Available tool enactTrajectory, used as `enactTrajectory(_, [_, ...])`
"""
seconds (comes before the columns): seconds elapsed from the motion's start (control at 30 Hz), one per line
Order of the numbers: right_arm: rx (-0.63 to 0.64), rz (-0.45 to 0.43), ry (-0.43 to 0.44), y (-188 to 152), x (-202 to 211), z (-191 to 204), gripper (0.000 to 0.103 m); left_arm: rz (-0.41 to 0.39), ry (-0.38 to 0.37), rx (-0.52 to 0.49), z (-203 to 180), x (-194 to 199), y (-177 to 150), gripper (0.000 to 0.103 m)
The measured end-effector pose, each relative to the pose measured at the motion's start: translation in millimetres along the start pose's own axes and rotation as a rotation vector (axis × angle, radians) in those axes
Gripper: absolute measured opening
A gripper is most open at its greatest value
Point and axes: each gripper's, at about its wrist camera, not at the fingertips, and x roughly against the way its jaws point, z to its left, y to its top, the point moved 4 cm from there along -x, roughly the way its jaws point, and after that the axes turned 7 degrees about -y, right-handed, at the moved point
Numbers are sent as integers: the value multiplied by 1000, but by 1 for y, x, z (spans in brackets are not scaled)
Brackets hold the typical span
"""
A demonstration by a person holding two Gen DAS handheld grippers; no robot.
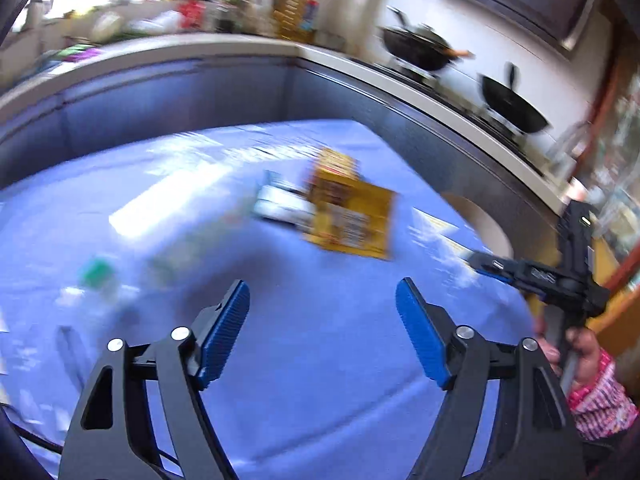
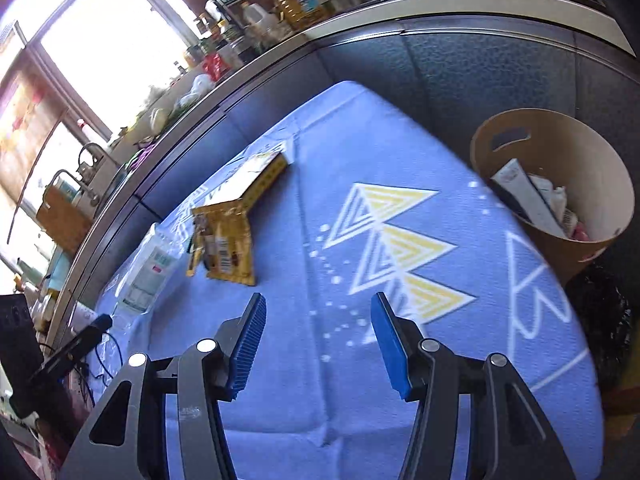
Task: Collect trash
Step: 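Move both tools back to the table toward the plastic bottle and yellow packet, then carry the clear bottle in left tool while right tool carries the yellow packet to the wastebasket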
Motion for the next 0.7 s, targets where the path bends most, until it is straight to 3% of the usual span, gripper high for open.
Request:
enactTrajectory(0.07, [36, 0, 25, 0, -6, 22, 55, -26, 65, 39, 38, 13, 13, 87])
enactTrajectory(0.17, [71, 0, 53, 4, -15, 46, 55, -20, 127, 85, 87, 16, 29, 88])
enactTrajectory(0.27, [62, -2, 83, 15, -25, 56, 55, 43, 127, 107, 113, 2, 39, 88])
enactTrajectory(0.4, [57, -15, 77, 34, -46, 59, 58, 100, 122, 24, 104, -18, 40, 88])
enactTrajectory(0.5, [56, 25, 100, 41, -68, 59, 58, 133, 123, -61, 90, -35, 37, 89])
enactTrajectory(0.63, [61, 60, 105, 41, -90, 64, 58, 200, 197, -139, 86, -67, 35, 91])
enactTrajectory(0.67, [58, 65, 114, 39, -92, 67, 55, 212, 206, -148, 87, -71, 33, 89])
enactTrajectory(0.7, [60, 67, 138, 36, -91, 71, 36, 219, 215, -151, 87, -74, 31, 88])
